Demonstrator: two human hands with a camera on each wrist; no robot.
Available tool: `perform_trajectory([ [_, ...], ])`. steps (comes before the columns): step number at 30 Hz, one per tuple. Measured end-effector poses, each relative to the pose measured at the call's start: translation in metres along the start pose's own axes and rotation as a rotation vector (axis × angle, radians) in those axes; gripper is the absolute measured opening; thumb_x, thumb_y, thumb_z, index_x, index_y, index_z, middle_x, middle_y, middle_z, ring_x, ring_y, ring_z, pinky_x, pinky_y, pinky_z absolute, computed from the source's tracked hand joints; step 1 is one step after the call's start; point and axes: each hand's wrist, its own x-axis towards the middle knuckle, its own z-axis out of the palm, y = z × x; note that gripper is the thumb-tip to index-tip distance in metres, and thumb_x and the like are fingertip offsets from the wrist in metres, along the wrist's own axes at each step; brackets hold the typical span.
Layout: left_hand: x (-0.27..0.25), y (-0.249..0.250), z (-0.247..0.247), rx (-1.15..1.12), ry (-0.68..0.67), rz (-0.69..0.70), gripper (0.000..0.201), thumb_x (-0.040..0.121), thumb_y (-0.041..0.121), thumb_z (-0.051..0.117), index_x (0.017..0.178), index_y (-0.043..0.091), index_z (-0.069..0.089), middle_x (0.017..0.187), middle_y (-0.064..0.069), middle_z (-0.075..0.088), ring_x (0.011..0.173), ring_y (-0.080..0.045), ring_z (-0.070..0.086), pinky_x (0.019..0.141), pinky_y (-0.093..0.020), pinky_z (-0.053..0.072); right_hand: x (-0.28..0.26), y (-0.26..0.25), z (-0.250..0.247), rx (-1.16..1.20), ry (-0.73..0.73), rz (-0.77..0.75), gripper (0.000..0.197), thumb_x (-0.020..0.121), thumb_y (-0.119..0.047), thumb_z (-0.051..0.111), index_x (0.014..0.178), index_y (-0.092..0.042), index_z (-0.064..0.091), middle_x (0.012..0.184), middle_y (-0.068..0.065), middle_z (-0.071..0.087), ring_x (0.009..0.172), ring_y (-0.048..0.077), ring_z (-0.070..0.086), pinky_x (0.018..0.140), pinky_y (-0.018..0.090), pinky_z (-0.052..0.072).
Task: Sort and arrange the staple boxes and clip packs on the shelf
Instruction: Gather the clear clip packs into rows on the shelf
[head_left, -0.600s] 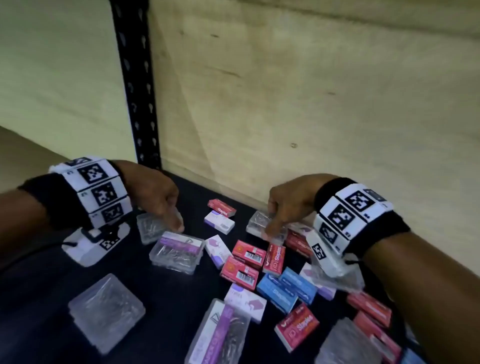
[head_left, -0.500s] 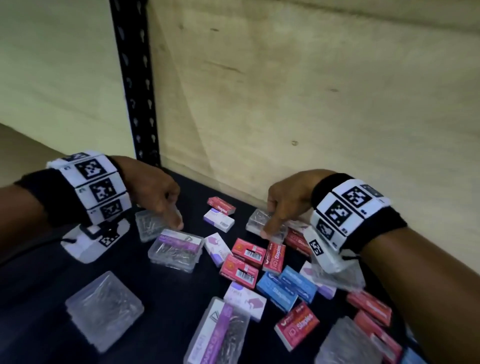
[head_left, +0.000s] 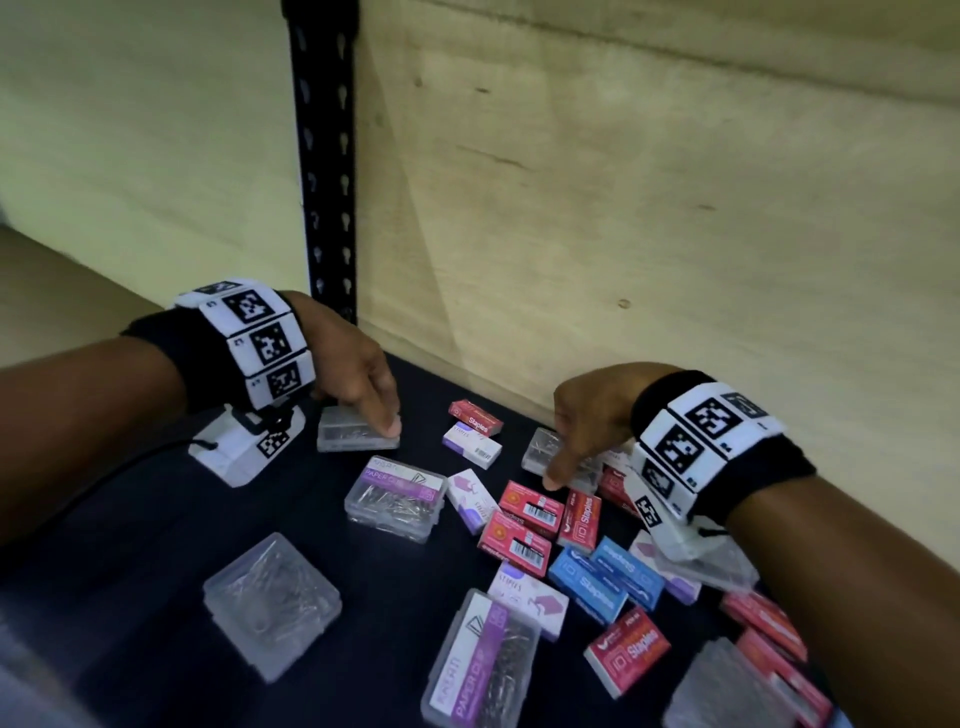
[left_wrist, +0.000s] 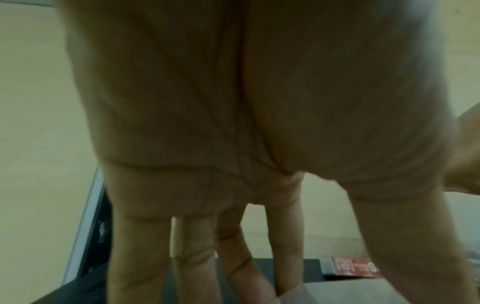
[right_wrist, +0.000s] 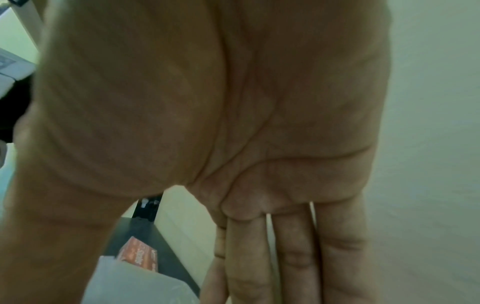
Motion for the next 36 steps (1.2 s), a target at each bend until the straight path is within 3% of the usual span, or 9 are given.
perform_trajectory([
  [5, 0.0, -0.009, 0.001, -0.021, -0.035, 0.056, 0.071, 0.06, 0.085, 0.053, 0.119, 0.047, 0.066, 0.127, 0.025, 0.06, 0.121, -0.001, 0.053, 0.113, -0.033, 0.035, -0.013, 0.001, -0.001, 0.078, 0.031, -0.008, 0.056, 0.08, -0.057, 0.071, 0.112, -0.011, 0.064, 0.105, 0.001, 0.066, 0.098, 0.02, 0.06, 0.082, 0.034, 0.048],
  [8, -0.001, -0.014, -0.001, -0.061, 0.019, 0.048, 0.066, 0.055, 0.086, 0.05, 0.109, 0.051, 0.067, 0.13, 0.021, 0.059, 0.123, -0.003, 0.052, 0.114, -0.034, 0.033, -0.022, 0.005, -0.004, 0.089, 0.037, -0.002, 0.045, 0.088, -0.056, 0.062, 0.114, -0.02, 0.057, 0.107, -0.003, 0.059, 0.102, 0.019, 0.055, 0.092, 0.037, 0.045],
  [10, -0.002, -0.016, -0.001, -0.112, 0.058, 0.047, 0.06, 0.068, 0.08, 0.053, 0.115, 0.046, 0.067, 0.128, 0.017, 0.062, 0.12, -0.006, 0.055, 0.112, -0.034, 0.036, -0.026, 0.008, -0.004, 0.102, 0.034, 0.001, 0.036, 0.093, -0.055, 0.055, 0.111, -0.024, 0.054, 0.11, -0.003, 0.057, 0.103, 0.018, 0.053, 0.097, 0.037, 0.042],
  [13, -0.004, -0.014, 0.002, -0.205, 0.088, 0.083, 0.035, 0.096, 0.052, 0.05, 0.123, 0.036, 0.064, 0.121, 0.01, 0.067, 0.113, -0.009, 0.061, 0.105, -0.028, 0.043, -0.033, 0.008, -0.003, 0.131, 0.017, 0.012, 0.046, 0.1, -0.052, 0.046, 0.133, -0.021, 0.054, 0.133, 0.001, 0.058, 0.117, 0.02, 0.054, 0.108, 0.04, 0.036],
  [18, -0.002, -0.015, 0.009, -0.297, 0.221, 0.141, 0.03, 0.101, 0.04, 0.046, 0.123, 0.03, 0.062, 0.119, 0.012, 0.065, 0.112, -0.006, 0.059, 0.096, -0.016, 0.042, -0.042, 0.001, -0.001, 0.107, 0.003, 0.03, 0.051, 0.106, -0.044, 0.033, 0.146, -0.015, 0.043, 0.15, 0.006, 0.043, 0.133, 0.022, 0.044, 0.11, 0.038, 0.031],
  [23, -0.001, -0.027, 0.006, -0.247, 0.283, 0.044, 0.05, 0.088, 0.065, 0.051, 0.124, 0.03, 0.056, 0.122, 0.013, 0.057, 0.116, -0.01, 0.052, 0.108, -0.033, 0.037, -0.031, 0.008, 0.006, 0.217, 0.112, 0.018, 0.043, 0.105, -0.035, 0.04, 0.131, -0.005, 0.057, 0.133, 0.014, 0.059, 0.117, 0.029, 0.057, 0.072, 0.024, 0.042],
  [25, -0.004, -0.032, 0.006, -0.232, 0.235, 0.029, 0.051, 0.083, 0.057, 0.064, 0.124, 0.028, 0.053, 0.123, 0.01, 0.056, 0.114, -0.01, 0.053, 0.104, -0.029, 0.039, -0.029, 0.01, 0.008, 0.263, 0.122, 0.027, 0.042, 0.104, -0.034, 0.043, 0.129, -0.003, 0.059, 0.13, 0.017, 0.061, 0.1, 0.025, 0.056, 0.062, 0.02, 0.04],
  [30, -0.005, -0.044, 0.008, -0.153, 0.234, 0.057, 0.036, 0.088, 0.035, 0.07, 0.119, 0.024, 0.056, 0.12, 0.008, 0.062, 0.103, -0.006, 0.058, 0.079, -0.01, 0.04, -0.029, 0.011, 0.005, 0.282, 0.059, 0.021, 0.046, 0.104, -0.046, 0.038, 0.117, -0.006, 0.057, 0.104, 0.011, 0.064, 0.086, 0.016, 0.048, 0.066, 0.024, 0.036],
  [36, 0.004, -0.051, 0.004, -0.153, 0.285, 0.112, 0.029, 0.09, 0.037, 0.067, 0.116, 0.025, 0.06, 0.111, 0.013, 0.064, 0.101, -0.005, 0.06, 0.079, -0.013, 0.041, -0.023, 0.01, 0.007, 0.159, 0.091, 0.031, 0.042, 0.096, -0.048, 0.054, 0.116, -0.011, 0.059, 0.09, -0.003, 0.058, 0.08, 0.015, 0.051, 0.067, 0.028, 0.038],
])
